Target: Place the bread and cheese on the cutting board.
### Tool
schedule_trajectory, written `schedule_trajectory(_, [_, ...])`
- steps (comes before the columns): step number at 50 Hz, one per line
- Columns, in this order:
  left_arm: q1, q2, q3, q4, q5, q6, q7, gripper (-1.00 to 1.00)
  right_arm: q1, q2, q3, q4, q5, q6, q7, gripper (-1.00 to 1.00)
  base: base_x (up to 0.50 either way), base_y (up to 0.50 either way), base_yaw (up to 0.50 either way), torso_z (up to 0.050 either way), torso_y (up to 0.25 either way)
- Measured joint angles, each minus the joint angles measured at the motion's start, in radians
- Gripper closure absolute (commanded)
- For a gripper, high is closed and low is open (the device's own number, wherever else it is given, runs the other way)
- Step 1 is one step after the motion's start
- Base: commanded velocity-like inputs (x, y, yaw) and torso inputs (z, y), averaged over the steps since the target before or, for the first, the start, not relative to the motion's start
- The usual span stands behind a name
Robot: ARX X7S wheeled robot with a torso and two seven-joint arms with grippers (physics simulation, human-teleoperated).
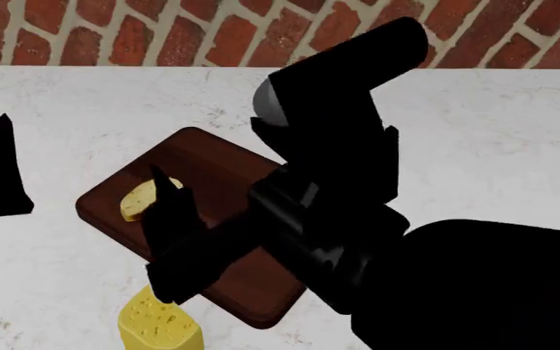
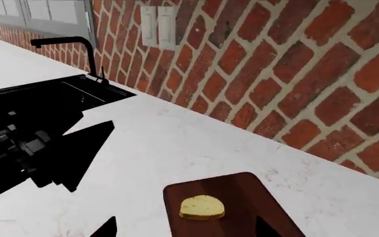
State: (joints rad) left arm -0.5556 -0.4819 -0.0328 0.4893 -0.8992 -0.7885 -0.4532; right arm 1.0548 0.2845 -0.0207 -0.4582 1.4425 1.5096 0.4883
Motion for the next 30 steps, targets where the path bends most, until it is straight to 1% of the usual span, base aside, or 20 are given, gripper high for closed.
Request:
schedule_trajectory(8, [0.085, -0.012, -0.061, 0.072, -0.025, 0.04, 0.001, -1.0, 0.12, 0.038, -0.11, 0.134, 0.227, 0.009, 0.099, -1.0, 0.0, 0.0, 0.0, 0.0, 0.0])
schedule_trajectory(19, [0.157, -0.028, -0.119, 0.136, -0.052, 0.07, -0.004, -1.0, 0.228, 0.089, -0.273, 0.24, 0.486, -0.028, 0.227, -1.0, 0.0, 0.0, 0.0, 0.0, 0.0])
schedule_trajectory(30, [0.189, -0.038, -0.152, 0.158, -0.065, 0.086, -0.007, -1.0, 0.291, 0.127, -0.404, 0.29, 0.651, -0.077, 0.325, -1.0, 0.0, 0.0, 0.0, 0.0, 0.0])
